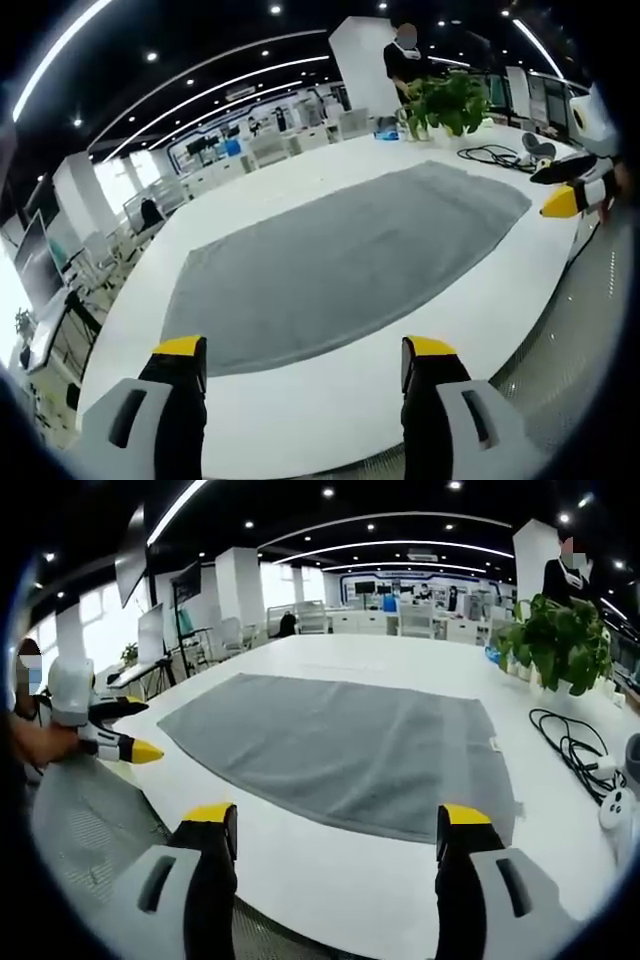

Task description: Fold the towel on the table until its edges align and the towel forms a compact rectangular stack.

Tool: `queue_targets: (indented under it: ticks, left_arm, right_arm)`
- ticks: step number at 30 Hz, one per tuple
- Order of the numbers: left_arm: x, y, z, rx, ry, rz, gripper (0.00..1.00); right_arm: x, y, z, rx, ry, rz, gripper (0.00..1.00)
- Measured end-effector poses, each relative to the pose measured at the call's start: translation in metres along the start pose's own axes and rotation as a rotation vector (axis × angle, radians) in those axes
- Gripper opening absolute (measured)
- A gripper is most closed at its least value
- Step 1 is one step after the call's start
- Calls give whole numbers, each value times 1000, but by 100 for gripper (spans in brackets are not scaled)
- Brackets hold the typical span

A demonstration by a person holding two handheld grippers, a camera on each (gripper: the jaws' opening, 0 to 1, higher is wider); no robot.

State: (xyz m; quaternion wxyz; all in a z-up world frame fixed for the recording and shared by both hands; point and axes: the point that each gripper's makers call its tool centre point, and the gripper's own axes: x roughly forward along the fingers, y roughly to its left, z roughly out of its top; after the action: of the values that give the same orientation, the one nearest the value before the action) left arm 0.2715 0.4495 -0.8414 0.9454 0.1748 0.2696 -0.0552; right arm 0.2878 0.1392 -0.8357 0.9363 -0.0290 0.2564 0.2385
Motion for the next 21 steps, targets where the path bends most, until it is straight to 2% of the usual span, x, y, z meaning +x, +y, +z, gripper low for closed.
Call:
queue_targets:
  ticks: [21]
  left_arm:
    - [-1,1,1,-3,-6,7,81]
  right_arm:
    - [1,2,-3,-6,19,9,81]
